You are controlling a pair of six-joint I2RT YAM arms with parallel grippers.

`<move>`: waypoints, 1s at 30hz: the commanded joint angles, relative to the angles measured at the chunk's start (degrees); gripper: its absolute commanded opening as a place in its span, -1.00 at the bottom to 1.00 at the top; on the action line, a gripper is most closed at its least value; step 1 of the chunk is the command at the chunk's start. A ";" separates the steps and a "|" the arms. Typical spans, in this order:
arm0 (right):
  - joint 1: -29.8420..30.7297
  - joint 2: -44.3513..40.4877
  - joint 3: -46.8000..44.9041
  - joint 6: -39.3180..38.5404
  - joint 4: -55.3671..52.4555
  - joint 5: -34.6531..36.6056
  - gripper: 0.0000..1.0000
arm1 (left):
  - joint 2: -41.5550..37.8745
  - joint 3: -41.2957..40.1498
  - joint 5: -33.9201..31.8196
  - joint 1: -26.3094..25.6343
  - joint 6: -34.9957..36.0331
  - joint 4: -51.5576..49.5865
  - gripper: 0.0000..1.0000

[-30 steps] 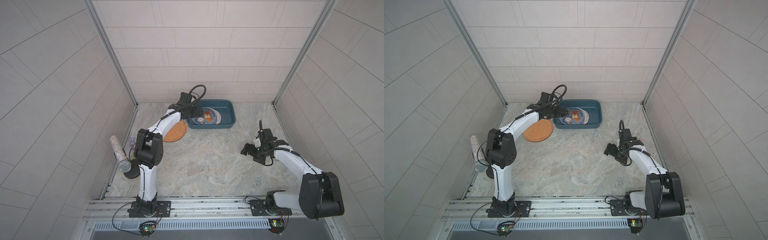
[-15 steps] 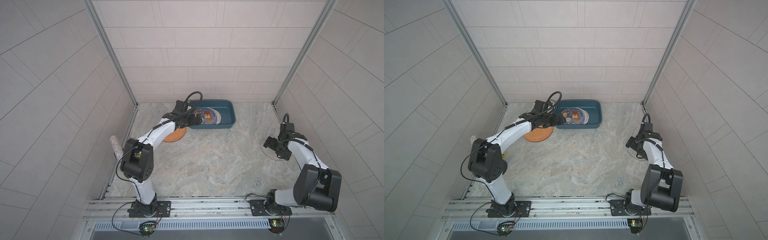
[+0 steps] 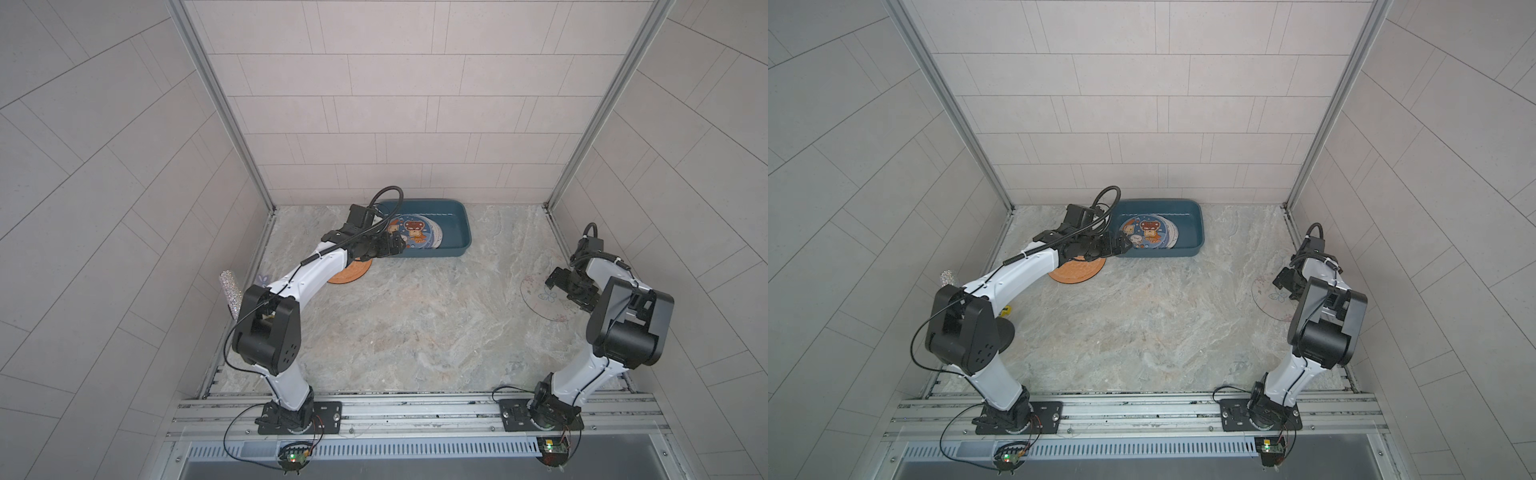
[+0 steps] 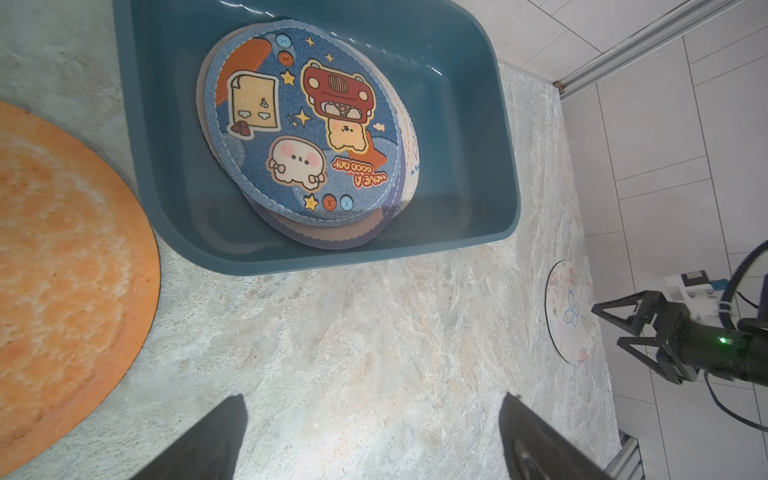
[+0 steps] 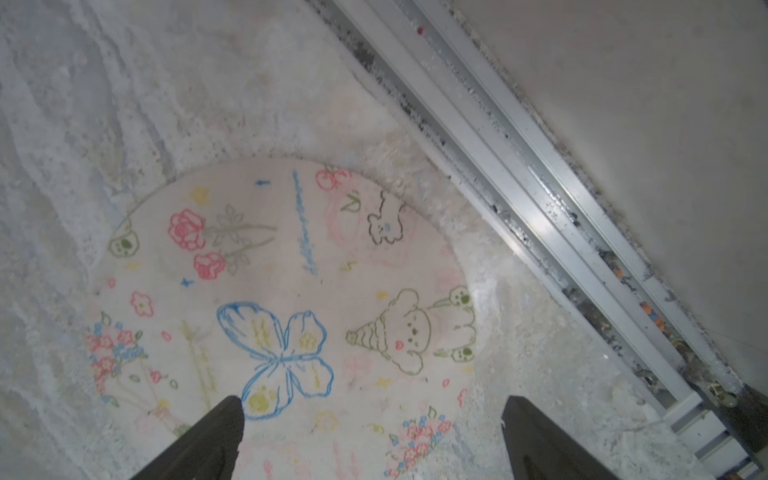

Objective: Put the coasters into the storage box
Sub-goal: Move the coaster to the center of the board.

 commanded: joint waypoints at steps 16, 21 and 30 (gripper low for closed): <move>-5.13 10.08 3.20 -2.27 4.96 -9.20 1.00 | -2.35 -2.29 0.20 -0.28 0.26 0.47 0.99; -5.19 12.48 3.58 -2.89 5.28 -11.78 1.00 | -2.29 -2.11 0.20 -0.28 0.26 0.38 0.99; -2.52 14.47 2.68 -3.59 3.81 -16.99 1.00 | -2.15 -1.75 0.50 -0.28 0.08 0.21 0.99</move>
